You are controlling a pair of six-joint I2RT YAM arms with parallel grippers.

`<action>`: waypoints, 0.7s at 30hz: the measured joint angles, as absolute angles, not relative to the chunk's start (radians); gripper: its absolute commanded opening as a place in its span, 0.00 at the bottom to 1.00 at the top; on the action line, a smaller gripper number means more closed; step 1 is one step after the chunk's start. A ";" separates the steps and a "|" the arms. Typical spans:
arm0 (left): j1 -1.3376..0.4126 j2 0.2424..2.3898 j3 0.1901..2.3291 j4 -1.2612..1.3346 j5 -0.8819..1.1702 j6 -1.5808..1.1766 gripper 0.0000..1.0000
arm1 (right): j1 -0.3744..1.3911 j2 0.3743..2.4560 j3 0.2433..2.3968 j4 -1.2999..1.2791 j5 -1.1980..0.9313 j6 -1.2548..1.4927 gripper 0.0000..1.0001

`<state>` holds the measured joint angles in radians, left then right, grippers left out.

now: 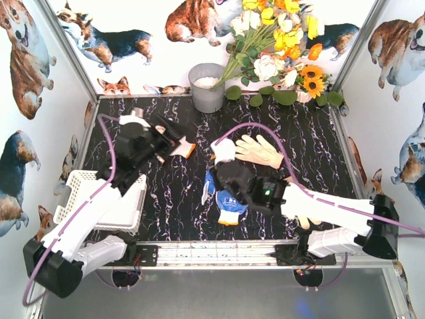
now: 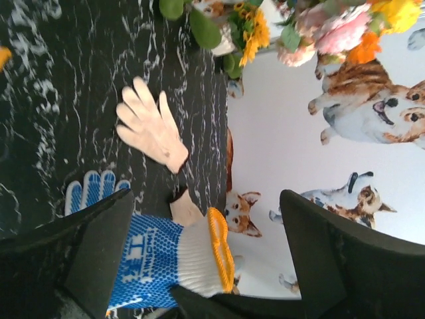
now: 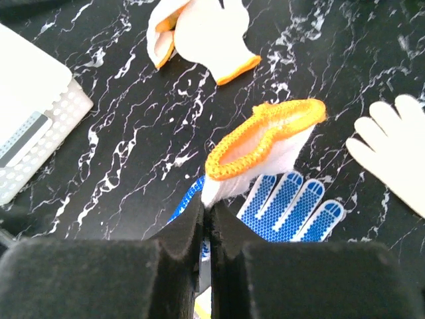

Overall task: Put the gloves into the storage basket
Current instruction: Pick up the glove from the center of the board.

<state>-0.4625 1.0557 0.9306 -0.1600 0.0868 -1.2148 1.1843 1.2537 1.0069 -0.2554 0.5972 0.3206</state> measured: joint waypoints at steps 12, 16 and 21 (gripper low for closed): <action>-0.362 0.953 1.028 -0.250 0.398 -0.560 0.96 | 0.777 1.151 1.007 -0.410 -0.129 0.422 0.00; -0.362 0.948 1.029 -0.289 0.569 -0.378 0.98 | 0.690 1.126 1.010 -0.444 -0.361 0.434 0.00; -0.362 0.909 0.997 -0.261 0.748 -0.252 1.00 | 0.676 1.101 1.046 -0.484 -0.591 0.449 0.00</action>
